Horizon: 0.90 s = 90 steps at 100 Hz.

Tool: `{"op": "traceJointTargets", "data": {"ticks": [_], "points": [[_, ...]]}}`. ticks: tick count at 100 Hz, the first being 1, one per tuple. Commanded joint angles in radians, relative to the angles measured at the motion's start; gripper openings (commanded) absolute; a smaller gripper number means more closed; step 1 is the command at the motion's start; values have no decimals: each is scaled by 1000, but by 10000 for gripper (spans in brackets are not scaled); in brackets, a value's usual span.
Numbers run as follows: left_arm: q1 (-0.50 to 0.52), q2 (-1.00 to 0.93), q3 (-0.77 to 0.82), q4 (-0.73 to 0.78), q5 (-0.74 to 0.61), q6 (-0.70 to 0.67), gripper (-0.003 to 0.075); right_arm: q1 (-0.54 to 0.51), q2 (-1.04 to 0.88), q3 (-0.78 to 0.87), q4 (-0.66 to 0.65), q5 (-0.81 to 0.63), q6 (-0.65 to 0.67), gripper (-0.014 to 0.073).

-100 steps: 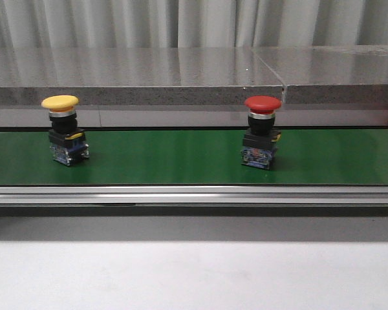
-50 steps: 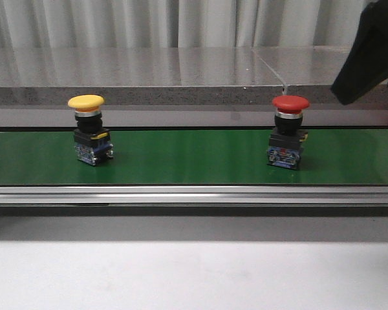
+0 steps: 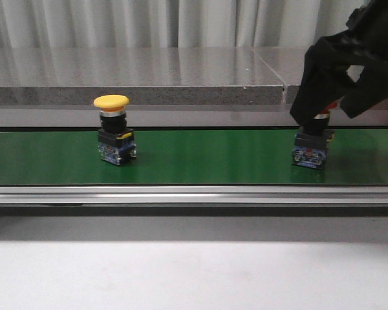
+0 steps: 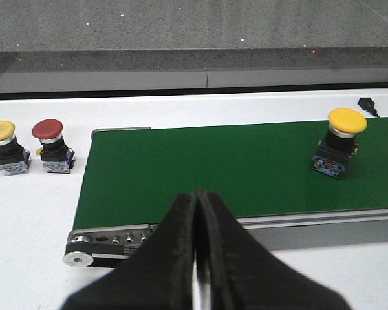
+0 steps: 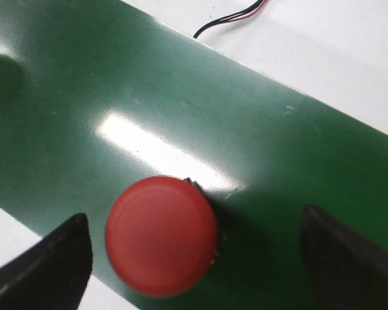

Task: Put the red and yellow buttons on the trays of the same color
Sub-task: 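Lower the right gripper onto the red button arriving on the belt, then carry the red button into the red tray and open the right gripper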

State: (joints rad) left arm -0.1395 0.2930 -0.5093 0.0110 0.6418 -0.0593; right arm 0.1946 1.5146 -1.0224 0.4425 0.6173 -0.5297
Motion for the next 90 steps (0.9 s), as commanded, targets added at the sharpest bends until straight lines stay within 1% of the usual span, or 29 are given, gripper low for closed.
{"op": "traceJointTargets", "data": {"ticks": [1,5,6,7,16,24,41,48,58,73,90], "points": [[-8,10,-22,-11,-68,-1,-19,3,-7,-37,22,-40,-10,572],[-8,10,-22,-11,-68,-1,-19,3,-1,-38,22,-40,-10,518],[-8,10,-22,-11,-68,-1,-19,3,0,-38,22,-40,-10,480],[-8,10,-22,-11,-68,-1,-19,3,0,-38,22,-40,-10,480],[-8,10,-22,-11,-68,-1,-19,2,-1,-43,22,-32,-10,297],[-8,10,-22,-11,-68,-1,-19,-3,-2,-63,22,-5,-10,224],[-8,10,-22,-11,-68,-1,-19,-60,-3,-176,17,140,-10,216],[-8,10,-22,-11,-68,-1,-19,-106,-3,-240,11,199,-10,216],[-8,10,-22,-11,-68,-1,-19,-202,-3,-335,11,252,-9,216],[-8,10,-22,-11,-68,-1,-19,-364,-3,-433,11,243,-2,216],[-8,10,-22,-11,-68,-1,-19,-549,8,-464,11,134,-2,216]]}}
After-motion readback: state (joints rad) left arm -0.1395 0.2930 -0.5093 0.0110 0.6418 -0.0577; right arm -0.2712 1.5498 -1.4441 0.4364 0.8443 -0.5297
